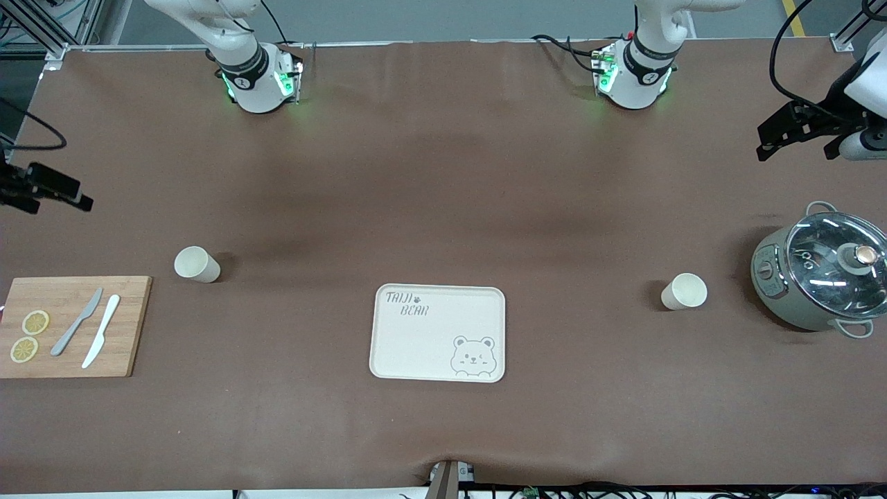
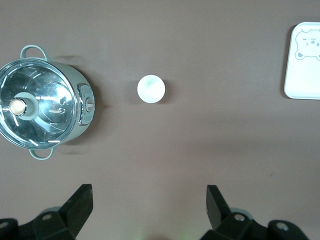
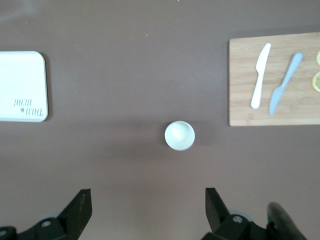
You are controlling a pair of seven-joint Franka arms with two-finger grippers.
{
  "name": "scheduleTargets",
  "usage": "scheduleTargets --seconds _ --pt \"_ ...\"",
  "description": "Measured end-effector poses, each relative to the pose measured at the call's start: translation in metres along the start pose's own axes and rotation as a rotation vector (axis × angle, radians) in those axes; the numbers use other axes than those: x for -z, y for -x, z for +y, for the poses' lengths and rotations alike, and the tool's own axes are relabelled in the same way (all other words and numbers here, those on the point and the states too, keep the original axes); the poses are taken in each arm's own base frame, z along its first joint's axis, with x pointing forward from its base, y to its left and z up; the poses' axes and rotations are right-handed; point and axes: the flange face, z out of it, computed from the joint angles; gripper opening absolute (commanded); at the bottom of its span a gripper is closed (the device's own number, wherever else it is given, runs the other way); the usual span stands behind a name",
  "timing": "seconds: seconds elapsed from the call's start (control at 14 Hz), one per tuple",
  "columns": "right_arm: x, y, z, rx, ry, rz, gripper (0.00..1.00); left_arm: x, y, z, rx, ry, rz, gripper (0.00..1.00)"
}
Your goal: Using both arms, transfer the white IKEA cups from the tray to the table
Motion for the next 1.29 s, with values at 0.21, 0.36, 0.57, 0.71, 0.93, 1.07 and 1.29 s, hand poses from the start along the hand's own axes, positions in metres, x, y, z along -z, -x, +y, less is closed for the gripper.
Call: scheduleTargets --seconds 0.21,0.36,0.57,0.71,0.93,1.07,1.29 --pt "0.021 0.016 -0.024 0.057 0.145 0.004 1.00 0.002 0.000 -0.005 0.009 0.000 0.005 1.00" --pt "0.018 0.017 -0.023 0.056 0.155 -0.002 1.00 0.006 0.000 -0.004 0.007 0.001 0.013 1.00" --pt "0.003 0.018 -0.015 0.027 0.071 -0.024 1.00 0.009 0.001 0.001 -0.002 0.001 0.019 1.00" --pt "0.002 0.017 -0.017 0.027 0.034 -0.014 1.00 0.007 -0.001 0.001 -0.002 0.001 0.019 1.00" --pt "0.010 0.022 -0.017 0.029 0.050 -0.001 1.00 0.013 -0.009 0.000 0.005 0.002 0.045 1.00" --pt "0.016 0.024 -0.016 0.028 0.059 0.010 1.00 0.013 -0.011 0.002 0.002 0.002 0.047 1.00" --pt "0.024 0.031 -0.020 0.033 0.061 0.016 1.00 0.013 -0.012 0.002 0.001 0.002 0.048 1.00"
